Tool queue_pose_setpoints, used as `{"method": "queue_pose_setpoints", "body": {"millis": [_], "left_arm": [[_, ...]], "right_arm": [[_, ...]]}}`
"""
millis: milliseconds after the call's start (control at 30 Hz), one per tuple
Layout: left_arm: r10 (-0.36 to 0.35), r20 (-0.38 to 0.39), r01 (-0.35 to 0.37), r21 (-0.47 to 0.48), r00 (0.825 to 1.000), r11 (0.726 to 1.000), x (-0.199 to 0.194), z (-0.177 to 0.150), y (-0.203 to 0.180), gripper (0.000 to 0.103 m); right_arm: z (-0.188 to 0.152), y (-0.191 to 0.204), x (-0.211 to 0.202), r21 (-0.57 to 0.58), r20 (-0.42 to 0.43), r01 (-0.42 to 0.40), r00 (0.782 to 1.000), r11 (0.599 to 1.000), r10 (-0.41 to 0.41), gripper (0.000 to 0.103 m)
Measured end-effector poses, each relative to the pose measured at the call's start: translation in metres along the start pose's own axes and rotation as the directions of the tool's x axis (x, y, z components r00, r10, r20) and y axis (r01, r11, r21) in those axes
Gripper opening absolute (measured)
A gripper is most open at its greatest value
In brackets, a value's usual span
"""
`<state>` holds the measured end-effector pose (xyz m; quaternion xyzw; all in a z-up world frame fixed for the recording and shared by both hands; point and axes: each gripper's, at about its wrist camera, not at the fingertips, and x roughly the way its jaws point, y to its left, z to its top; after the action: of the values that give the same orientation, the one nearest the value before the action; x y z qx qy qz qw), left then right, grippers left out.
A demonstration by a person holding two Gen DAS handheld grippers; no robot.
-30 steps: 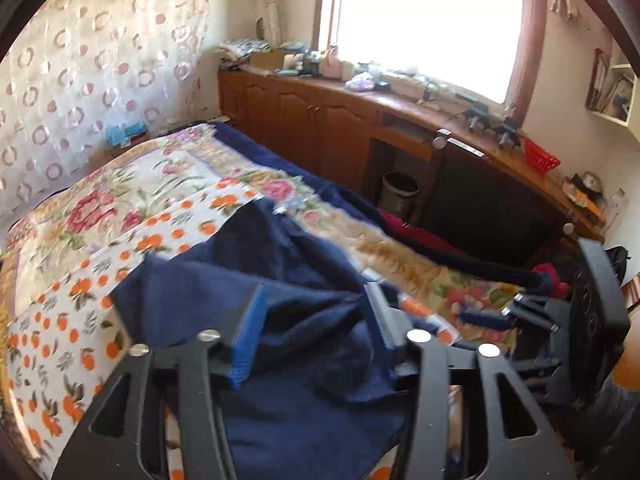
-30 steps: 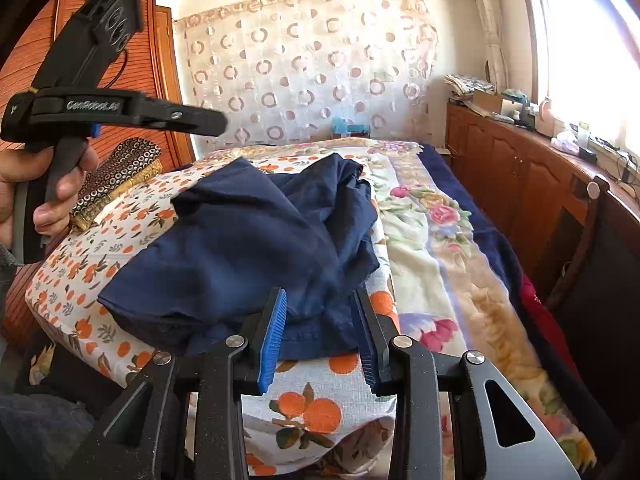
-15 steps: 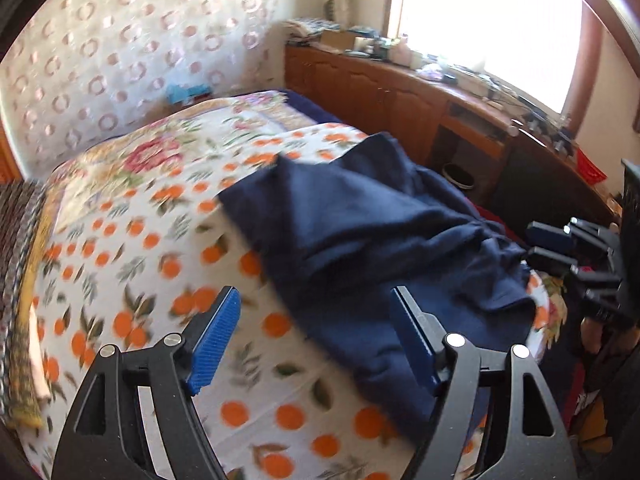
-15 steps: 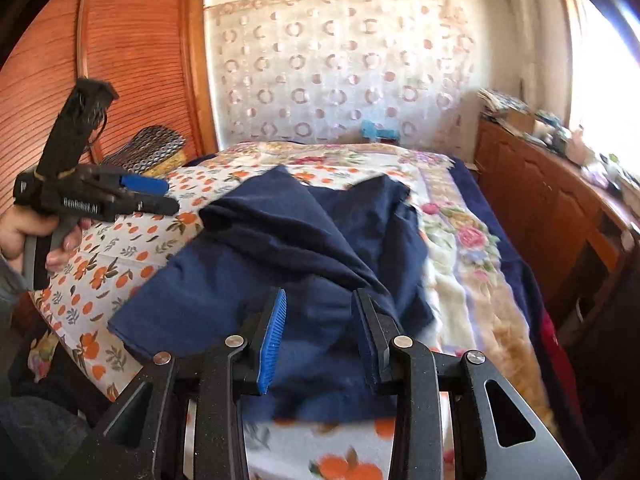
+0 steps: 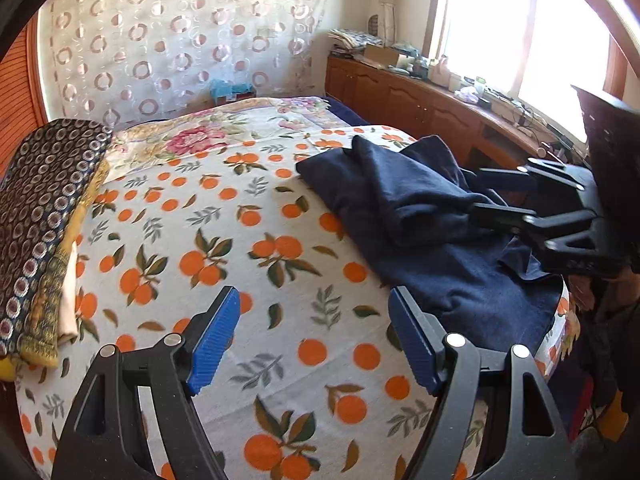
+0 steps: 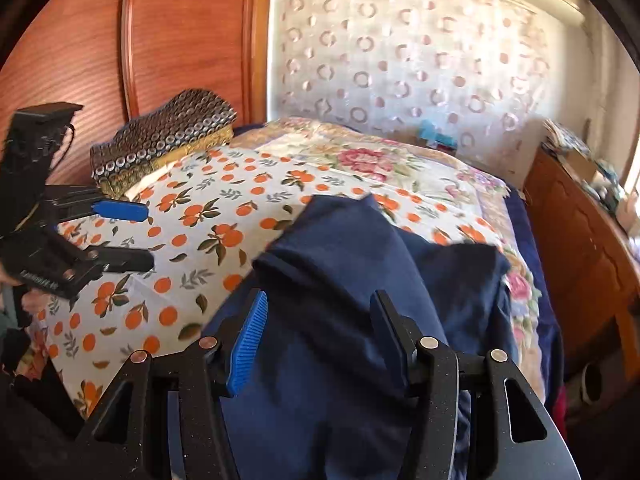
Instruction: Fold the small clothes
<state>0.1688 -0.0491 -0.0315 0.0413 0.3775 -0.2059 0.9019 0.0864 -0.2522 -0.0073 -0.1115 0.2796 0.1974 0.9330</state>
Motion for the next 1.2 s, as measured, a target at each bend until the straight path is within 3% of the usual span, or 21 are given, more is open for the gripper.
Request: {"method": "queue_pose_setpoints", "body": {"millis": [167,267,500,567,633,667,700,800,967,1200], "left_arm": [[0.014,0.007,-0.014,-0.009,1.000,1.000,-0.005,-0.008,0.007,0.077],[0.018,0.013,-0.017,-0.017,1.000,1.000,-0.007,-0.010,0.010,0.077],[0.023,0.031,-0.022,-0.023,0.999,0.999,-0.012,-0.012,0.012,0.077],[0.022,0.032,-0.021,-0.024,0.999,0.999,-0.012,-0.013,0.012,0.077],[0.020,0.033,-0.019,-0.023,0.999,1.000,-0.013,-0.013,0.011,0.077],[0.018,0.033,-0.017,-0.023,0.999,1.000,-0.013,-0.014,0.010,0.077],[0.017,0.035,-0.016,-0.022,0.999,1.000,-0.013,-0.014,0.010,0.077],[0.015,0.038,-0.014,-0.017,0.999,1.000,-0.015,-0.014,0.007,0.077],[0.019,0.047,-0.018,-0.005,0.999,1.000,-0.018,-0.014,0.003,0.077],[0.007,0.043,-0.007,0.005,0.999,1.000,-0.016,-0.014,-0.004,0.077]], "right_arm": [[0.017,0.018,0.029,-0.068,-0.066,-0.021,0.998,0.997,0.017,0.055],[0.020,0.022,0.045,-0.102,-0.109,0.002,0.994,0.995,-0.013,0.056],[0.027,0.008,0.063,-0.076,-0.167,-0.003,0.986,0.997,-0.010,0.055],[0.028,0.006,0.067,-0.069,-0.177,-0.015,0.984,0.998,0.003,0.048],[0.029,0.000,0.068,-0.054,-0.184,-0.013,0.983,0.998,0.003,0.019],[0.031,-0.003,0.067,-0.033,-0.186,-0.033,0.982,0.999,0.026,0.010],[0.033,-0.003,0.066,-0.021,-0.182,-0.046,0.982,0.999,0.042,0.005],[0.040,-0.018,0.049,-0.005,-0.128,-0.043,0.991,0.999,0.042,0.003],[0.056,-0.071,0.015,0.061,-0.051,0.050,0.998,0.997,-0.046,0.003],[0.070,-0.151,0.016,0.193,-0.079,0.209,0.977,0.959,-0.197,0.003]]}}
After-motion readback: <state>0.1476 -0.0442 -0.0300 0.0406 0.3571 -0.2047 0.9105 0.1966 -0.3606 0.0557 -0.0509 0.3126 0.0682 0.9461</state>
